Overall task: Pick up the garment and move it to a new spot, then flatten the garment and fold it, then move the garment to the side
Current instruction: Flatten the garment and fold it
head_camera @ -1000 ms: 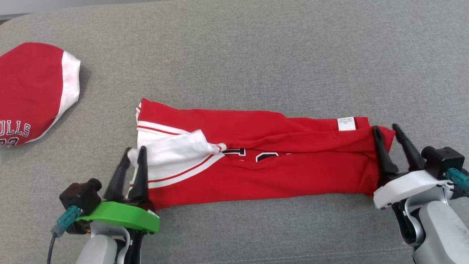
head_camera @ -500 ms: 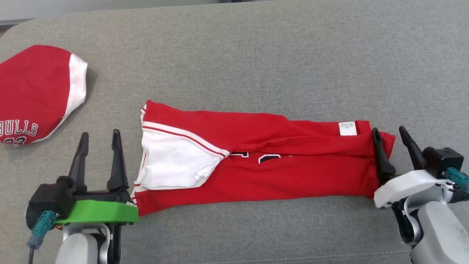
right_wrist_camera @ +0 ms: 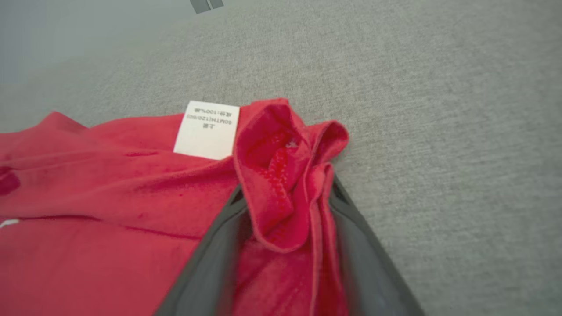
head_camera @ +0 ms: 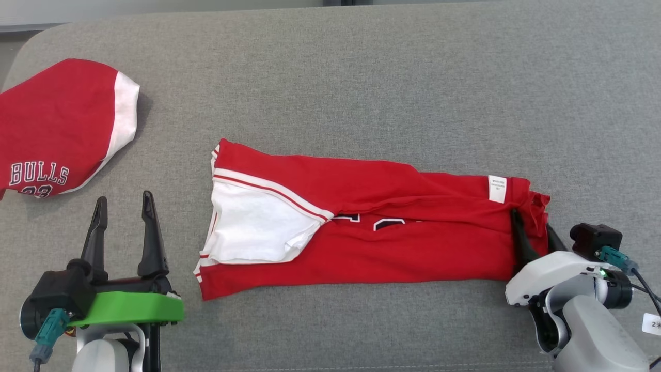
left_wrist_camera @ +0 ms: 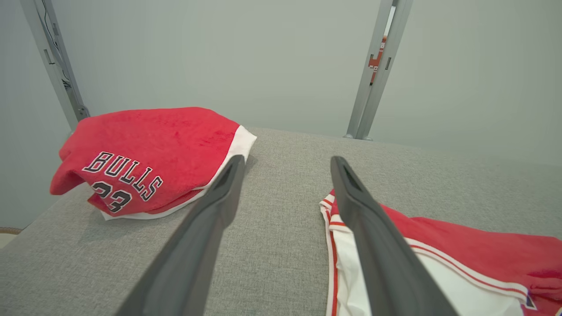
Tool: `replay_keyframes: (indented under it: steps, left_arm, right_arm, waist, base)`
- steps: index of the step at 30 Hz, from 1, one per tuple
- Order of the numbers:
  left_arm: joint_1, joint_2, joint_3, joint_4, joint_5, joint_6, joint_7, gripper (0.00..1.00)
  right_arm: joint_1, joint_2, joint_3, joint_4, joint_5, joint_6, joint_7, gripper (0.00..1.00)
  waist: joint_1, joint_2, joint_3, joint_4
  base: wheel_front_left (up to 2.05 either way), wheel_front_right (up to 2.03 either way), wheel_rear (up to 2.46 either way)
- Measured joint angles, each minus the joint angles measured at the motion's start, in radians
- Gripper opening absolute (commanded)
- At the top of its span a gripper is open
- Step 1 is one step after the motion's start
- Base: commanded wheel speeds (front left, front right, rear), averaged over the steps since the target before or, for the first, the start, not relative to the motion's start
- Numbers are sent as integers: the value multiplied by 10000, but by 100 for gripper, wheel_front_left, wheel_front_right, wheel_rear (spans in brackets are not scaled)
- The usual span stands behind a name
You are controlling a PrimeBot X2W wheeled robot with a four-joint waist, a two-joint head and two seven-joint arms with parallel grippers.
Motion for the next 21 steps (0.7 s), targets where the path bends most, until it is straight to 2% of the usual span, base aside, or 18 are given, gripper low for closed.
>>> replay_keyframes:
  steps: [4, 8, 14, 21]
  left_arm:
    - [55, -2, 25, 21, 56, 2, 0, 100]
    - [204, -6, 100, 38, 153, 2, 0, 100]
    - [412, -8, 236, -6, 253, 2, 0, 100]
    - [485, -10, 180, -48, 311, 0, 0, 100]
  right_arm:
    - [-144, 136, 174, 201, 320, 10, 0, 0]
    - [-222, -90, -71, 211, 435, 17, 19, 0]
    - [-231, -1135, -970, 198, 430, 15, 33, 0]
    - [-260, -2107, -1478, 347, 339, 13, 33, 0]
  waist:
    - [0, 0, -109, -26]
    - [0, 0, -298, -74]
    - [1, 0, -653, -236]
    - [1, 0, -877, -462]
  base:
    - [0, 0, 0]
    - [0, 0, 0]
    - [0, 0, 0]
    - [0, 0, 0]
